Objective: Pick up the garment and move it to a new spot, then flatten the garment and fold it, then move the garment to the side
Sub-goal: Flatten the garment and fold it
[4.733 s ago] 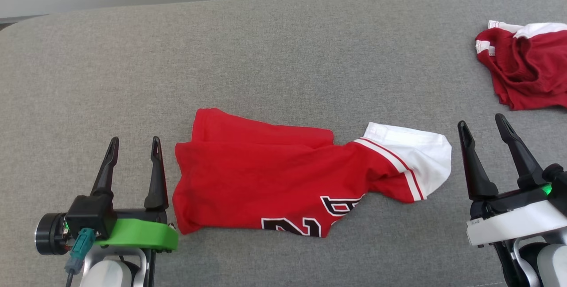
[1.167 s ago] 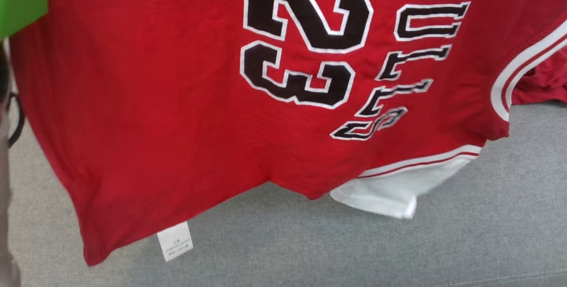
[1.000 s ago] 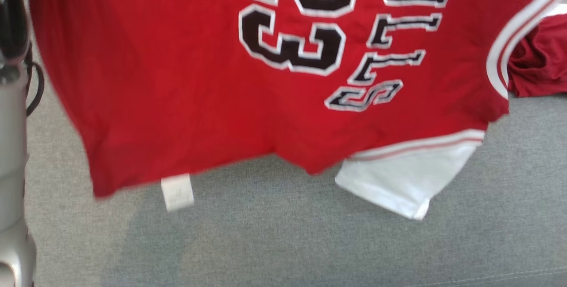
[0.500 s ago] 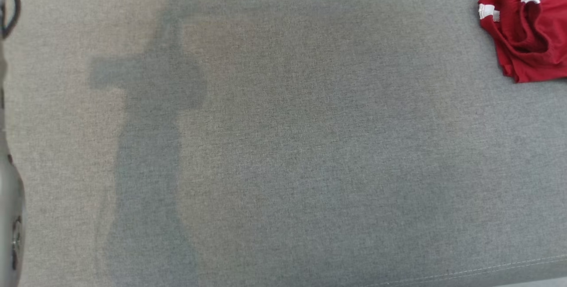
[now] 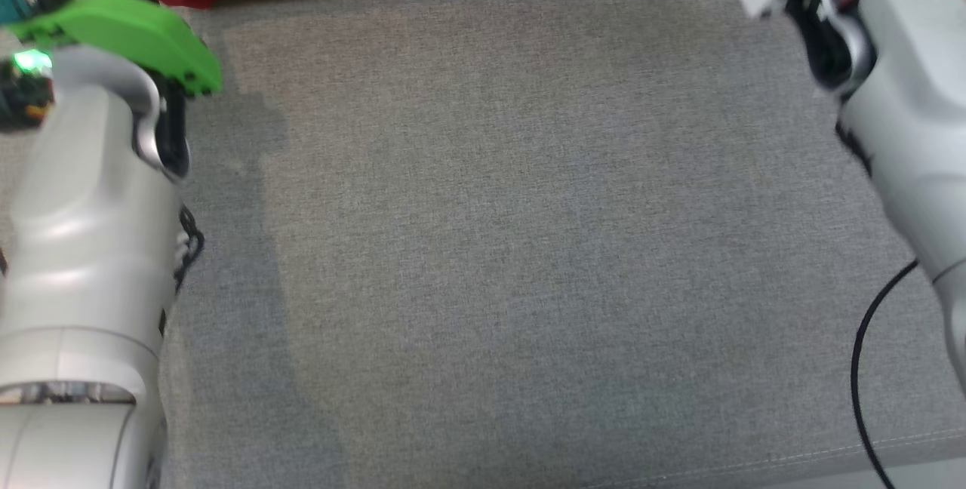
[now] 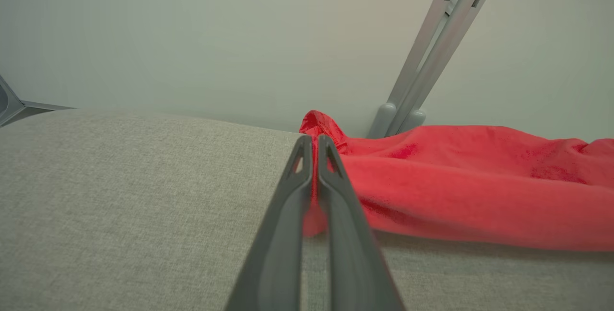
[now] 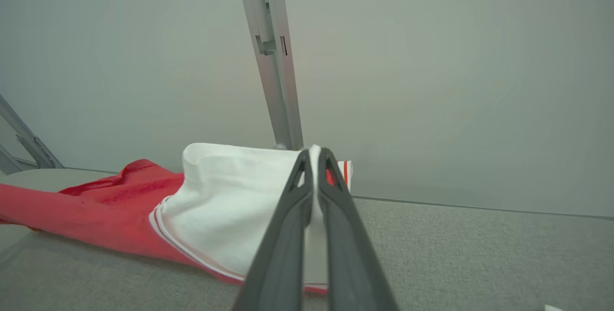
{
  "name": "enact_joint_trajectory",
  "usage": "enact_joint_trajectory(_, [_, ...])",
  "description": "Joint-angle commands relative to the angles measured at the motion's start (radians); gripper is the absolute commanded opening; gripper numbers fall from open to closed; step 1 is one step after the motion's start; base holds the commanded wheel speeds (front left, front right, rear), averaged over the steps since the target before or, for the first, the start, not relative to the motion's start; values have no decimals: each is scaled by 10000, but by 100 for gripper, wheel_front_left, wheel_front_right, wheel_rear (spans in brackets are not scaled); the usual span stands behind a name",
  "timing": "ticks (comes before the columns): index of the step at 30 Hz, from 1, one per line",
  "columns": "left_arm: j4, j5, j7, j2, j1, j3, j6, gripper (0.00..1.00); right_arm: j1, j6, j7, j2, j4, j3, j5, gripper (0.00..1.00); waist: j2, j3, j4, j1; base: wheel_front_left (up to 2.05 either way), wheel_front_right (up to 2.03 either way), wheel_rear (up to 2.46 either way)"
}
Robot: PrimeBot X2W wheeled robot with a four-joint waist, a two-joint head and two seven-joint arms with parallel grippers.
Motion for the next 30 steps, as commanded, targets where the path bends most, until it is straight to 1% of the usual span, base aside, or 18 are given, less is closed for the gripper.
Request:
enact_joint_trajectory(1, [0,-85,-45,-36,443,141,-82,0,431,-10,-129,27,-26,171,138,0,0,75,59,0,0,0,0])
enact_joint_trajectory(4, [-394,-164,-47,-58,1298,449,-273,0,1612,-10,-244,-27,-389,259,633,0,0,-27,123,0,0,0,0])
enact_joint_trajectory(5, [-552,-83,-48,-66,1600,478,-334,0,1939,-10,-259,-91,-643,106,737,0,0,-81,158,0,0,0,0])
enact_joint_trajectory(9, [-1802,183,-49,48,3270,913,-421,0,4201,-10,-265,-223,-2166,-712,562,0,0,-432,174,0,0,0,0])
enact_joint_trajectory(10, [-2236,264,-49,45,3767,1085,-428,0,4878,-8,-266,-241,-2681,-1055,491,0,0,-550,187,0,0,0,0])
enact_joint_trajectory(13, [-3497,595,-47,13,5241,1422,-488,0,6764,-10,-269,-215,-4178,-1940,62,0,0,-880,203,0,0,0,0])
enact_joint_trajectory(15, [-4223,809,-39,-2,6292,1613,-479,0,8052,-8,-268,-151,-5050,-2261,-304,0,0,-1130,169,0,0,0,0])
enact_joint_trajectory(20, [-5956,992,-40,-208,8481,1779,-270,0,10587,-12,-271,-123,-6802,-3253,-845,0,0,-1657,255,0,0,0,0])
enact_joint_trajectory(23, [-7106,854,341,-352,9797,1735,-72,0,11994,-12,-190,-113,-7763,-3786,-1125,0,0,-1911,344,0,0,0,0])
enact_joint_trajectory(27, [-8956,678,1077,-492,11236,1825,399,0,13532,-12,498,93,-9076,-4435,-1392,0,0,-2064,391,0,0,0,0])
enact_joint_trajectory(30, [-10244,709,1672,-468,12018,1844,717,0,14245,-12,1083,283,-9932,-4852,-1602,0,0,-2108,384,0,0,0,0])
